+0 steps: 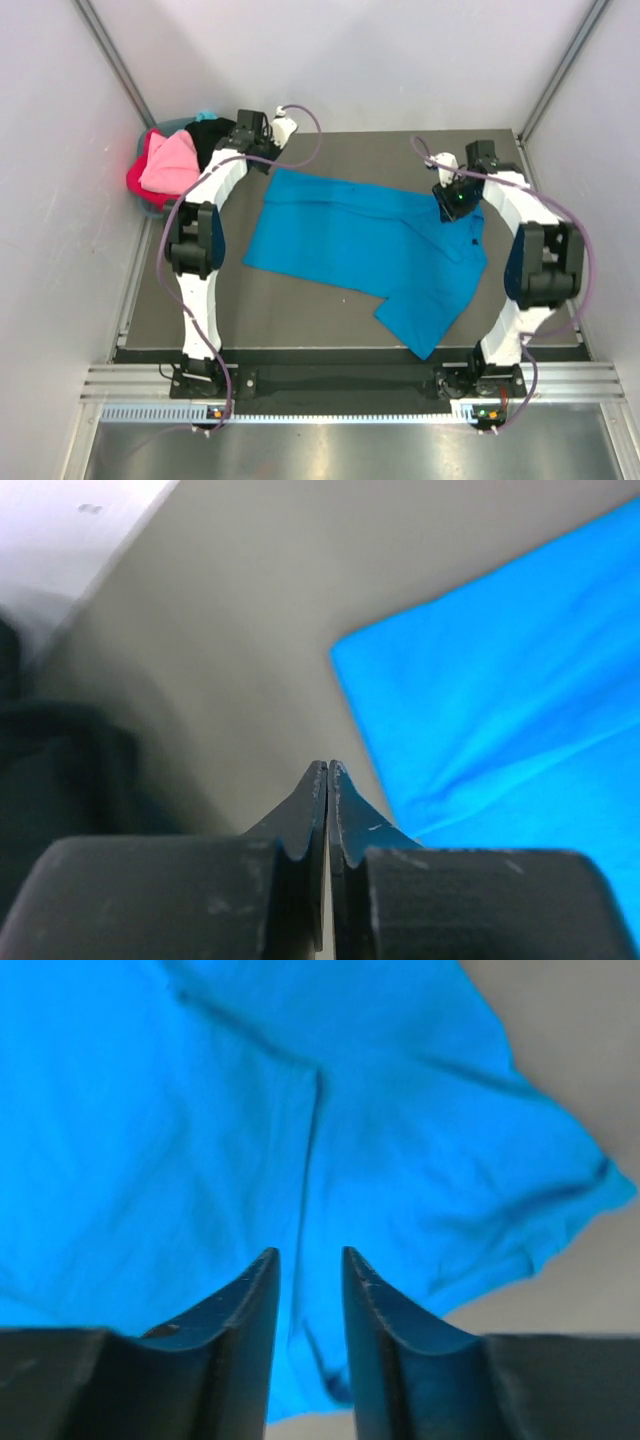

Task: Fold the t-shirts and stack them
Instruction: Fold the tshirt

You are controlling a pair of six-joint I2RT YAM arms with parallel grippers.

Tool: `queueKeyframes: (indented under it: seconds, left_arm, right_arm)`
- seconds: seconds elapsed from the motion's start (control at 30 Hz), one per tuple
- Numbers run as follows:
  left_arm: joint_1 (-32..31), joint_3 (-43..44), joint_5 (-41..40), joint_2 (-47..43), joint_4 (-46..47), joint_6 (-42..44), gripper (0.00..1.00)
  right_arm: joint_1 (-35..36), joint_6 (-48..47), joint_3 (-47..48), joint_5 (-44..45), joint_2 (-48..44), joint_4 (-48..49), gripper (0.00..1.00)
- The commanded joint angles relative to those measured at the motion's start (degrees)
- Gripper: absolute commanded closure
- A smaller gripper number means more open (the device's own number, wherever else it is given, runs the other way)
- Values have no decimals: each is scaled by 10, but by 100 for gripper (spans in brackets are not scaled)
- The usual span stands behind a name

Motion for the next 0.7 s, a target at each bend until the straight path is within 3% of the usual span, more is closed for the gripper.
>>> queueKeyframes:
  seconds: [0.0,0.33,0.4,0.67]
  left_arm:
    - [1,66,52,51,-114,-43,100]
    - [1,26,66,52,-110,-96,99]
    - [1,22,62,52,-110,-101,94]
    - [1,9,54,46,-109,-105,93]
  right_arm:
    - [9,5,63,-31,51,-11,70]
    - [16,16,178,-75,180,-25,66]
    - [23,16,186,-75,192,-27,66]
    - [35,11,208,-74,232,-34,66]
